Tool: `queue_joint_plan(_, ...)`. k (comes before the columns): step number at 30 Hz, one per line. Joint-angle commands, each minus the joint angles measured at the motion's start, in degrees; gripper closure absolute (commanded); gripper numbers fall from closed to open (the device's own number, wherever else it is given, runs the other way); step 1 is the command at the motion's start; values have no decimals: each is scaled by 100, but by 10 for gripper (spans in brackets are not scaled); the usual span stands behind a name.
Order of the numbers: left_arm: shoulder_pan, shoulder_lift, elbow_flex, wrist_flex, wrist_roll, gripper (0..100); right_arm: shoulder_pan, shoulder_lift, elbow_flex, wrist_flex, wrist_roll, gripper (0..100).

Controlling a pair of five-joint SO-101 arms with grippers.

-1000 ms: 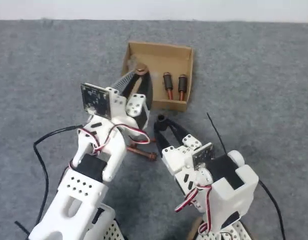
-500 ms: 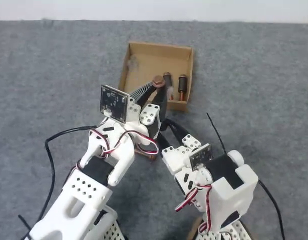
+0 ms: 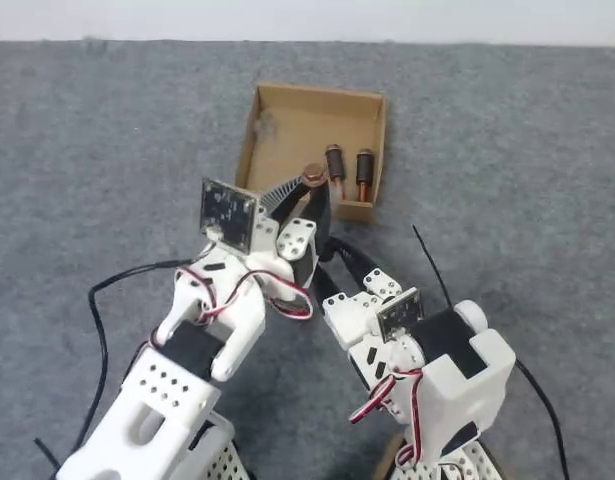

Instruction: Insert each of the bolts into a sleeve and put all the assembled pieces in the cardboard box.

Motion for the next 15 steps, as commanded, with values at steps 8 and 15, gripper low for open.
queue_joint_plan(8,26,-993,418,-18,35,988,-22,-101,53,-145,97,992)
queue_joint_plan(15,26,-985,1156,-1477,642,988,-22,-101,62,-145,105,992)
